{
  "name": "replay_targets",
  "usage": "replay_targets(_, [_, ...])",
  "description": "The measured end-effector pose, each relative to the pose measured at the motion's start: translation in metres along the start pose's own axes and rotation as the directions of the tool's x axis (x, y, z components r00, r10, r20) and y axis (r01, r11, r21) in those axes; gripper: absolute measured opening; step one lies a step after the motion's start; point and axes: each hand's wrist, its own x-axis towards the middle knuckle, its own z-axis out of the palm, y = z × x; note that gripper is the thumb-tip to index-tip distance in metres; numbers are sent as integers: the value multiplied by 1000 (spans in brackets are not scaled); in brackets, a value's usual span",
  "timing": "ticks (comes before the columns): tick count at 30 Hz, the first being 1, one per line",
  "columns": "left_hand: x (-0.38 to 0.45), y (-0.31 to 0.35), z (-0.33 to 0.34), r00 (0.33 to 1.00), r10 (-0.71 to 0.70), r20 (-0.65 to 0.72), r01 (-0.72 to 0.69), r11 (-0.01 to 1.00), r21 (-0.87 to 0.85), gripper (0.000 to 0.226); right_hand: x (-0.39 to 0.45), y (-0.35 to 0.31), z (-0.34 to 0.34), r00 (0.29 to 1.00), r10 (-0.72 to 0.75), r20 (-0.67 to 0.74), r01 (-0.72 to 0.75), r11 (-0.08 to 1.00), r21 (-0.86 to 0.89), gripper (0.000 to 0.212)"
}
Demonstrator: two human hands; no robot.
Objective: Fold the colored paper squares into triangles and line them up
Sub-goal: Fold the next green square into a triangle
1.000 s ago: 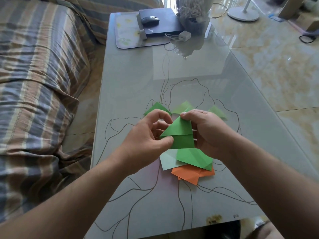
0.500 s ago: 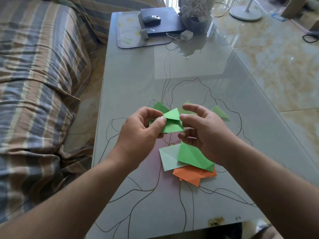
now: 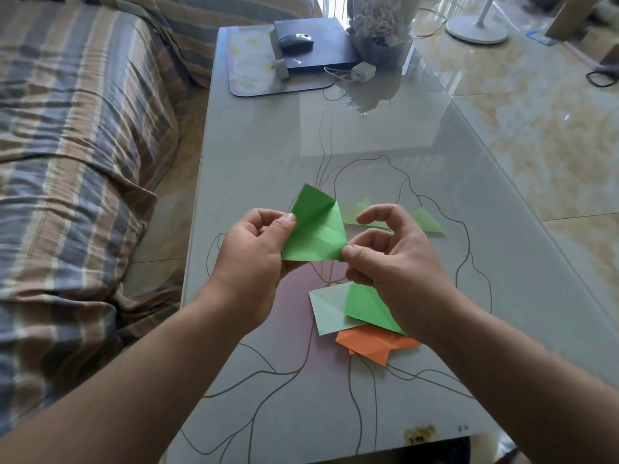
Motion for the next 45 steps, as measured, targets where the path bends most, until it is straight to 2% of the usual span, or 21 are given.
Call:
replay_targets(1, [1,0,-1,1000,-9,-16,9,1000,-6,4,0,0,0,1000,4,2,-4,1000,12,34])
replay_targets(3, [3,-1,-3,999,4,-44,-3,999,35,16,0,1,-1,1000,9,12,-10,999,36,31])
replay_targets(7, [4,0,-2,1000,30,-7,-30,999,34,22,1,-1,-4,998,-21,65,20,999,26,29])
replay_targets(11, [3,3,-4,999,-16,29,15,999,40,30,5,-5,-11,990,-53,133,70,990,-126,36])
replay_targets(15, [1,4,-8,997,-45,65,41,998,52,30,8,-5,-21,975,-23,223,94,945,-314,50])
replay_targets(16, [0,4,-8,995,-61,73,58,998,40,29,7,-4,-21,972,-46,231,127,928,-350,50])
replay_targets(18, [-2,3,-7,990,-104,94,105,994,1,28,6,-2,-19,963,-114,244,207,893,-400,36])
replay_targets(22, [-8,4,-2,974,-187,129,201,974,-104,33,7,-1,-15,970,-176,171,232,883,-408,22])
replay_targets(26, [-9,2,0,970,-205,129,223,964,-143,40,8,-5,-16,975,-168,145,208,917,-340,16])
replay_targets(31, [-12,0,1,974,-143,175,171,973,-158,44,11,-3,-14,987,-122,106,143,967,-209,14])
replay_targets(37, [-16,-3,4,968,-59,245,114,969,-217,41,15,1,-11,988,-154,-18,147,966,-212,10])
replay_targets(42, [-16,-5,8,983,-43,177,82,972,-218,30,14,0,-8,984,-177,-34,167,967,-192,22])
replay_targets(45, [-16,-6,9,990,-41,138,66,981,-180,38,13,-1,-7,984,-177,-32,166,963,-214,34])
